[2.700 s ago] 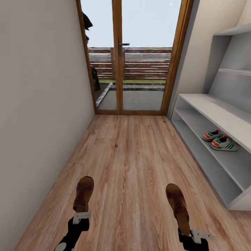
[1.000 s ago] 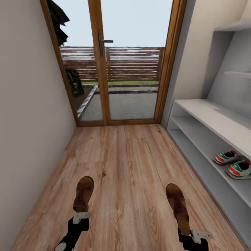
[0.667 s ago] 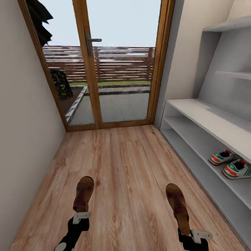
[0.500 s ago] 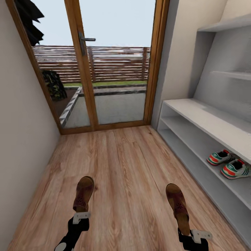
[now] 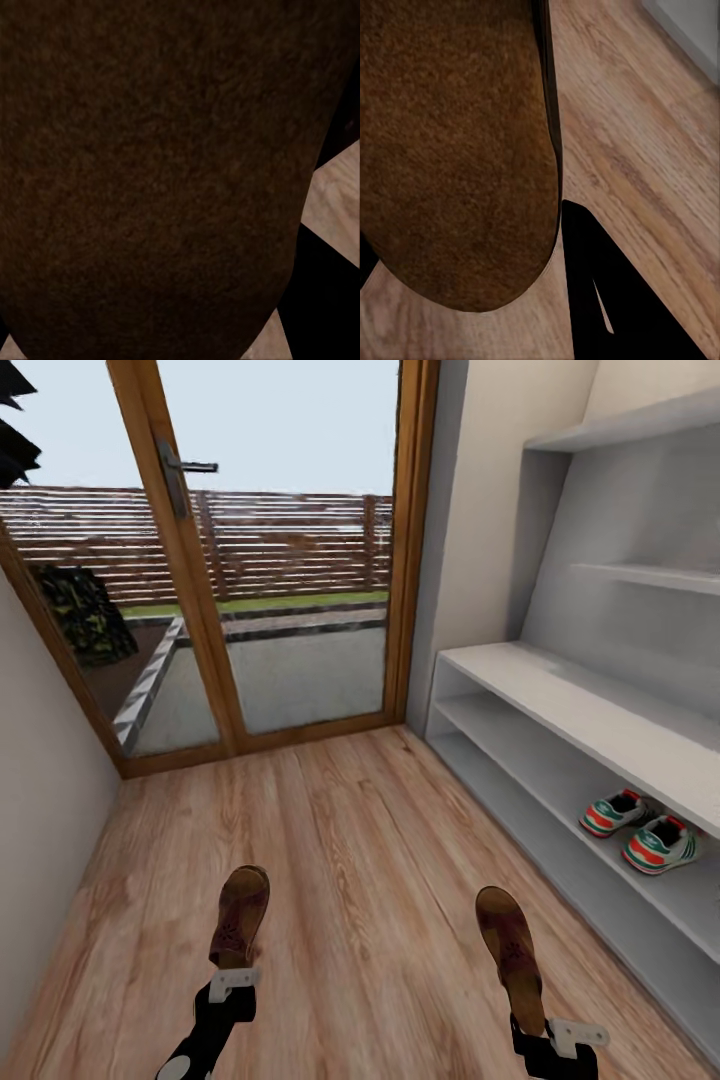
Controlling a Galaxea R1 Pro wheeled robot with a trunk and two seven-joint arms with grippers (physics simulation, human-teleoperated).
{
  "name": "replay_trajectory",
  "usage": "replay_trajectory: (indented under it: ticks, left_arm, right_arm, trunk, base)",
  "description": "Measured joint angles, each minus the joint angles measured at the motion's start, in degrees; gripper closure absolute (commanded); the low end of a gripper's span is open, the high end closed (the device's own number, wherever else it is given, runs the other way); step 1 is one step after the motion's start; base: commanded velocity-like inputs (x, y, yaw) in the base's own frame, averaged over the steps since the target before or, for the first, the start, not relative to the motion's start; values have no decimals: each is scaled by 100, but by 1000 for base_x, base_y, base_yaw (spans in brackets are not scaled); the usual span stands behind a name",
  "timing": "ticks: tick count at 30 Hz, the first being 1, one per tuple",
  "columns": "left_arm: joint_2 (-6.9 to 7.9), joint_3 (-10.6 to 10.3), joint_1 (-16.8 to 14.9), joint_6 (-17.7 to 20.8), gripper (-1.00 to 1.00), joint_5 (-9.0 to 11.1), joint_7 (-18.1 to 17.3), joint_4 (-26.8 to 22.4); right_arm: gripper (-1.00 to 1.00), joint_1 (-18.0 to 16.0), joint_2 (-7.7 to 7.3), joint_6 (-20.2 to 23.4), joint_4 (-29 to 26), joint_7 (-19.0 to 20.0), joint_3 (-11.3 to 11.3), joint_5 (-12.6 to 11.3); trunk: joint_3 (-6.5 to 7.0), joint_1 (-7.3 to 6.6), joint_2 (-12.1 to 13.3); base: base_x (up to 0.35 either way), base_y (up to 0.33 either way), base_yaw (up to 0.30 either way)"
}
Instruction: Pick up the two gym shoes and the two sandals from the corridor floor and place them onto the hallstand (shoe rack) in the corridor, making sure they are on the rack and not on the floor. Arrange them so the two gym shoes are next to each other and the two sandals are next to each other.
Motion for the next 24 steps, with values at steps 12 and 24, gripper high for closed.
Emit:
replay_trajectory:
  ticks: [12, 24]
  left_arm:
    - [0, 0, 0, 0, 100, 0, 0, 0]
    - [0, 0, 1, 0, 100, 0, 0, -1]
  right_arm:
    - [100, 0, -1, 0, 0, 0, -2, 0]
    - [100, 0, -3, 0, 0, 0, -1, 0]
  trunk:
    - [0, 0, 0]
    - [0, 0, 0]
  base:
    - [304, 194, -262]
    - [303, 195, -245]
